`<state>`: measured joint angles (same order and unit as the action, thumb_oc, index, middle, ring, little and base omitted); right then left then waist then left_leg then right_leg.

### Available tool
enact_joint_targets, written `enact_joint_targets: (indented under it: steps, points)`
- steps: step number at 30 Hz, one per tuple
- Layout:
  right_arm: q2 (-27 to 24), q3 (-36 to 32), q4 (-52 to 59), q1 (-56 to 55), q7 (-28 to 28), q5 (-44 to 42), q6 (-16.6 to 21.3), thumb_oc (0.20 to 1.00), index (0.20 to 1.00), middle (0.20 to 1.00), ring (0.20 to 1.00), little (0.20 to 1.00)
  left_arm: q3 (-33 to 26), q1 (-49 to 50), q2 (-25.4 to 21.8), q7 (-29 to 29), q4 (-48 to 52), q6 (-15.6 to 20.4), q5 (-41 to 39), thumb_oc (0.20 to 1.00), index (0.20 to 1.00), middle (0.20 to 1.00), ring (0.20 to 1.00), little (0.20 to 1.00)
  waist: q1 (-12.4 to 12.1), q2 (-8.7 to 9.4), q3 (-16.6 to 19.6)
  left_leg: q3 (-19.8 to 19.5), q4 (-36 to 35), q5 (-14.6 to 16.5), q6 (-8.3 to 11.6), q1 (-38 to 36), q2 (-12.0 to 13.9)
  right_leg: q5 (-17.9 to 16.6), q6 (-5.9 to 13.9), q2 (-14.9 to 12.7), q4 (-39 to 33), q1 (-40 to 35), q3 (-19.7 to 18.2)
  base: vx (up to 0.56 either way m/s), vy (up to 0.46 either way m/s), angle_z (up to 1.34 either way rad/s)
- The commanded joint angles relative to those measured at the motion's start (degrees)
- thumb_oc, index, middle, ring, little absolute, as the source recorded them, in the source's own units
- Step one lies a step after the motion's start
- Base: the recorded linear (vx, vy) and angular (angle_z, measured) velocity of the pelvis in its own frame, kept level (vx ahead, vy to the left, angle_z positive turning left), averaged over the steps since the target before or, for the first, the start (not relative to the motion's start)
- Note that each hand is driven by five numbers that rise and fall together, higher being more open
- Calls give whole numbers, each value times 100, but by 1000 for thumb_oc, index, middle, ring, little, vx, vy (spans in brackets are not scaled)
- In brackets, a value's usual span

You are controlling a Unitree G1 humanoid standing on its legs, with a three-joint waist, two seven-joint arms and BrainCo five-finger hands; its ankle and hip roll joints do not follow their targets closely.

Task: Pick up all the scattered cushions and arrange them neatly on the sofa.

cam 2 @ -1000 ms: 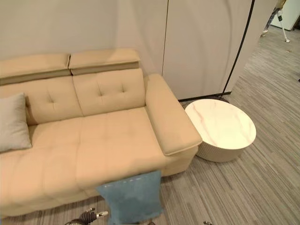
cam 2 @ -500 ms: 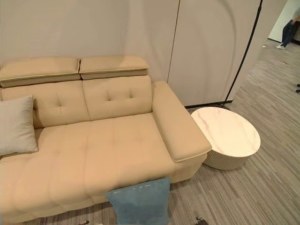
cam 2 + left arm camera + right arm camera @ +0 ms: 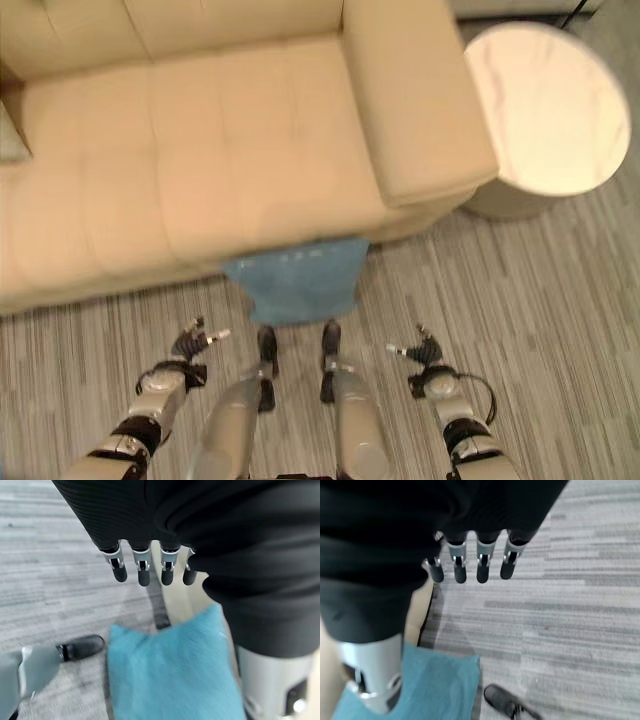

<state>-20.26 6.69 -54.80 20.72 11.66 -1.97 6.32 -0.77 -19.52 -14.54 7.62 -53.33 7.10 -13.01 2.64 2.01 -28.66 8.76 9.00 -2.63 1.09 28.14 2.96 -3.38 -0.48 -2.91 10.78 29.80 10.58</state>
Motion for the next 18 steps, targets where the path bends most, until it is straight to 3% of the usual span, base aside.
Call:
enact_joint_targets:
  steps: [1, 2, 7, 11, 18]
  points:
    - [-112, 97, 343, -209, 428, -178, 295, 1000, 1000, 1000, 1000, 1000, -26, 198, -77, 283, 179, 321, -194, 1000, 1000, 1000, 1000, 1000, 56, 26, 484, -175, 145, 16, 169, 112, 96, -56, 279, -413, 177, -202, 10, -95, -8, -1]
    - [-117, 94, 530, -58, 546, -195, 337, 1000, 1000, 1000, 1000, 1000, -18, 6, -117, 333, 243, 369, -214, 1000, 1000, 1000, 1000, 1000, 56, 16, 364, -244, 210, 165, 200, 276, 114, 87, 319, -427, 278, -43, -14, -62, 3, -5]
    - [-378, 164, 1003, 941, 911, -306, 481, 1000, 1000, 1000, 1000, 1000, 143, -978, -436, 442, 377, 395, -251, 1000, 1000, 1000, 1000, 1000, 136, -57, -107, -393, 375, 155, 179, 1118, 85, 35, 312, -540, 433, 711, -48, -68, 32, 4]
    - [-592, 290, 1161, 1524, 1083, -402, 501, 1000, 1000, 1000, 1000, 1000, 246, -1524, -768, 533, 678, 406, -245, 1000, 1000, 1000, 1000, 1000, 192, -119, -113, -479, 546, 176, 159, 1867, 37, -4, 333, -596, 615, 1446, -124, -2, 17, -8]
    - [-943, 369, 944, 2214, 1333, -507, 519, 1000, 1000, 1000, 1000, 1000, 334, -2113, -851, 676, 598, 377, -312, 1000, 1000, 1000, 1000, 1000, 219, -204, -113, -576, 793, 272, 94, 2691, -50, 17, 313, -628, 971, 2334, -283, 35, 16, 7]
